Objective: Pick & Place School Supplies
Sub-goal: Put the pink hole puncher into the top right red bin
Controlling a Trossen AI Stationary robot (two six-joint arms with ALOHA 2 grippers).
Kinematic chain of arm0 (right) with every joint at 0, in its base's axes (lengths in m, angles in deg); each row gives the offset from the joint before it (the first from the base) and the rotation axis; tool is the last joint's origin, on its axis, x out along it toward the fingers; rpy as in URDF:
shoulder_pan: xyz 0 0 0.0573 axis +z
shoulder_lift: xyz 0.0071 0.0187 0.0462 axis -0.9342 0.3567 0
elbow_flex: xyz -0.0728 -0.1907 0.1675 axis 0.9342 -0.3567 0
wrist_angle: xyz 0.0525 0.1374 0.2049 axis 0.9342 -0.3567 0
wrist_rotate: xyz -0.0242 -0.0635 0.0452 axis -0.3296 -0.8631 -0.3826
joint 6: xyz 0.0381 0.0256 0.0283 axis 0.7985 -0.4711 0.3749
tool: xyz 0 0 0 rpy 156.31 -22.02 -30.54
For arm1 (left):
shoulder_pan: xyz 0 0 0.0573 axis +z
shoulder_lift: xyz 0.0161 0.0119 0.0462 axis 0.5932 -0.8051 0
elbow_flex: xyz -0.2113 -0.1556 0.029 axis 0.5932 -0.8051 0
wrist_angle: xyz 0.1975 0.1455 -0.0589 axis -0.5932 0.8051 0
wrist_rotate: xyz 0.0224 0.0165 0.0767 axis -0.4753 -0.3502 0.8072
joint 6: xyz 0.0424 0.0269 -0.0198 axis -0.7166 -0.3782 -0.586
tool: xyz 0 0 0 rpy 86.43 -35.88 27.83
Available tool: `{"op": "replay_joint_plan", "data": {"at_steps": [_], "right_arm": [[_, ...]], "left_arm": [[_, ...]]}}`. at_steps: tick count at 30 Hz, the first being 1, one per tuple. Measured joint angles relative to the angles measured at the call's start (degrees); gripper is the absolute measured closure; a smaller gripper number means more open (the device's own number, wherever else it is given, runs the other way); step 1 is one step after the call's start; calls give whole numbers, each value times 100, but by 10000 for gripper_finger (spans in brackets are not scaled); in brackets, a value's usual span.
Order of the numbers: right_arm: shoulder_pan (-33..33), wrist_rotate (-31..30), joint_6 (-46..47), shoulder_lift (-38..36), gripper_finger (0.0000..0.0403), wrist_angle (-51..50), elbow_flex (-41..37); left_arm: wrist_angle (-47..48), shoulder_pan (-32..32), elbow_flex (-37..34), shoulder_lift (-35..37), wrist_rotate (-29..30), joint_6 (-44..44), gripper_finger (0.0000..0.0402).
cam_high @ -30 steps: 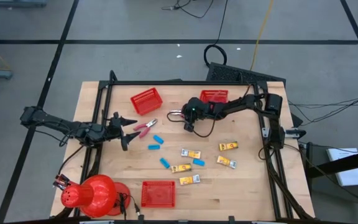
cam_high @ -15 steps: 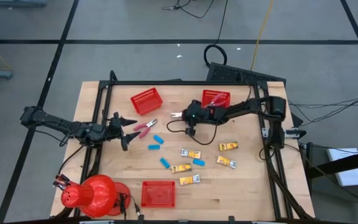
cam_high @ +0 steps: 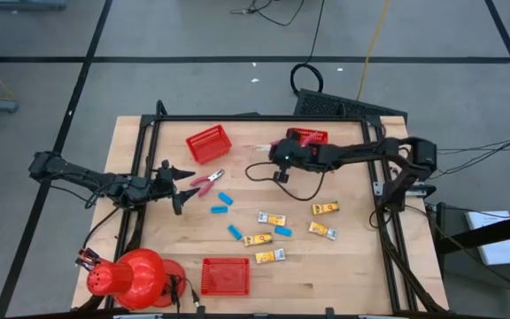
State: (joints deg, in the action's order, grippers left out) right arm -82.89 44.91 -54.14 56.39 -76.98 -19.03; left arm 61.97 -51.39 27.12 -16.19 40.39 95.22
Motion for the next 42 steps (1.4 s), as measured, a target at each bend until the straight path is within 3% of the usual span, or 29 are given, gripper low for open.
{"op": "replay_joint_plan", "data": {"at_steps": [15, 24, 42], "right_arm": [[-837, -268, 445, -1541, 369, -509, -1588], [-1095, 332, 599, -1514, 369, 170, -1945], [-1392, 692, 717, -1488, 369, -14, -1941]], "left_arm": [[-55, -1, 0, -1, 0, 23, 108], [-184, 4, 0, -4, 3, -105, 108], [-171, 4, 0, -4, 7, -122, 108]]}}
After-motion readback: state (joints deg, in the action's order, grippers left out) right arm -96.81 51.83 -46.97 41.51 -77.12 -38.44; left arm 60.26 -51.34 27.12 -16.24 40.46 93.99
